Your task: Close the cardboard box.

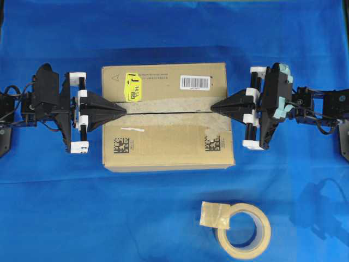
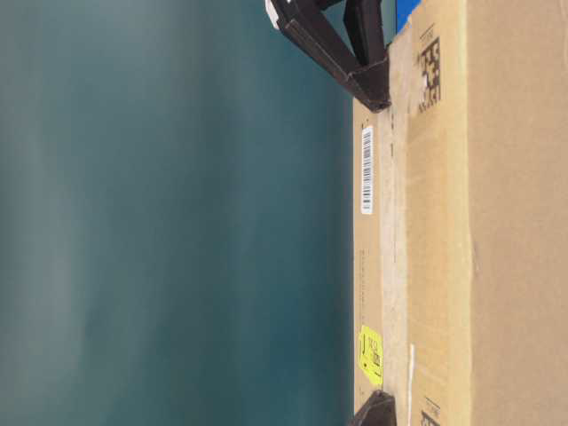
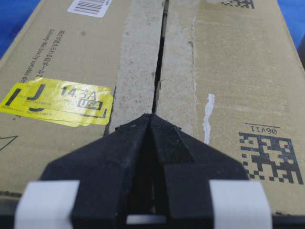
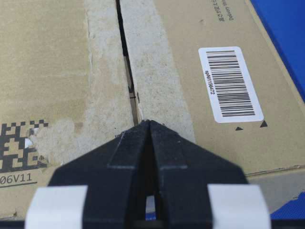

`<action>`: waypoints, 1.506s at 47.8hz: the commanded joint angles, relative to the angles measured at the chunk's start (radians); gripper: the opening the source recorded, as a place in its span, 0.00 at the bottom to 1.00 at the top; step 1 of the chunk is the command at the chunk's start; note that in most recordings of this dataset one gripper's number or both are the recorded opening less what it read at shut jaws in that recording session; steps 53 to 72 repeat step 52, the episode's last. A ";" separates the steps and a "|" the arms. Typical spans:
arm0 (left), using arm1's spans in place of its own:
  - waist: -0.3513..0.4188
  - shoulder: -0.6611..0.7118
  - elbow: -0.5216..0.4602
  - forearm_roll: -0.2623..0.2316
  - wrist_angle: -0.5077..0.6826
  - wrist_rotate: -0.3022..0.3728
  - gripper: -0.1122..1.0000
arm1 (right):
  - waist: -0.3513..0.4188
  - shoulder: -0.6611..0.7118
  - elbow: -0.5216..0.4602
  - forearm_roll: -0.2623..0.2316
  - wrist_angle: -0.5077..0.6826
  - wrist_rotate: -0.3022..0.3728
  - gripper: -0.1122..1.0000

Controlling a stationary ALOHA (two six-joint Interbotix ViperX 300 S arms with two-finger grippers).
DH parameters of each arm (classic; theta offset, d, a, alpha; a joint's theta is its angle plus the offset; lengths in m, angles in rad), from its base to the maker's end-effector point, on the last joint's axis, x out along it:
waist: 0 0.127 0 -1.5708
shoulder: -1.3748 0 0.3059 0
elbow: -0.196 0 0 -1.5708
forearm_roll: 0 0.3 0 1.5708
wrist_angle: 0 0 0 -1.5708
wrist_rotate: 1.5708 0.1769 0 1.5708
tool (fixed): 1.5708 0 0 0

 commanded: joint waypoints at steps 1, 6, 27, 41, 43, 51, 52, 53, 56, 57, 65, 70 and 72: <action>-0.017 0.006 -0.009 0.005 0.012 -0.003 0.10 | 0.014 -0.005 -0.017 0.000 -0.006 0.002 0.10; -0.017 0.006 -0.009 0.003 0.012 -0.002 0.10 | 0.015 -0.005 -0.017 0.000 -0.006 0.002 0.10; -0.017 0.005 -0.005 0.005 0.015 -0.002 0.10 | 0.018 -0.005 -0.017 0.000 -0.006 0.002 0.10; -0.017 0.005 -0.006 0.005 0.028 -0.002 0.10 | 0.017 -0.006 -0.017 0.000 -0.006 0.002 0.10; -0.017 0.006 -0.006 0.005 0.028 -0.002 0.10 | 0.018 -0.005 -0.018 0.000 -0.006 0.002 0.10; -0.017 0.005 -0.006 0.005 0.028 -0.002 0.10 | 0.018 -0.005 -0.017 0.000 -0.006 0.002 0.10; -0.017 0.005 -0.005 0.005 0.028 -0.002 0.10 | 0.018 -0.005 -0.018 0.000 -0.005 0.002 0.10; -0.017 0.005 -0.005 0.005 0.028 -0.002 0.10 | 0.018 -0.005 -0.018 0.000 -0.005 0.002 0.10; -0.017 0.005 -0.005 0.005 0.028 -0.002 0.10 | 0.018 -0.005 -0.018 0.000 -0.005 0.002 0.10; -0.017 0.005 -0.005 0.005 0.028 -0.002 0.10 | 0.018 -0.005 -0.018 0.000 -0.005 0.002 0.10; -0.017 0.005 -0.005 0.005 0.028 -0.002 0.10 | 0.018 -0.005 -0.018 0.000 -0.005 0.002 0.10; -0.017 0.005 -0.005 0.005 0.028 -0.002 0.10 | 0.018 -0.005 -0.018 0.000 -0.005 0.002 0.10; -0.017 0.005 -0.005 0.005 0.028 -0.002 0.10 | 0.018 -0.005 -0.018 0.000 -0.005 0.002 0.10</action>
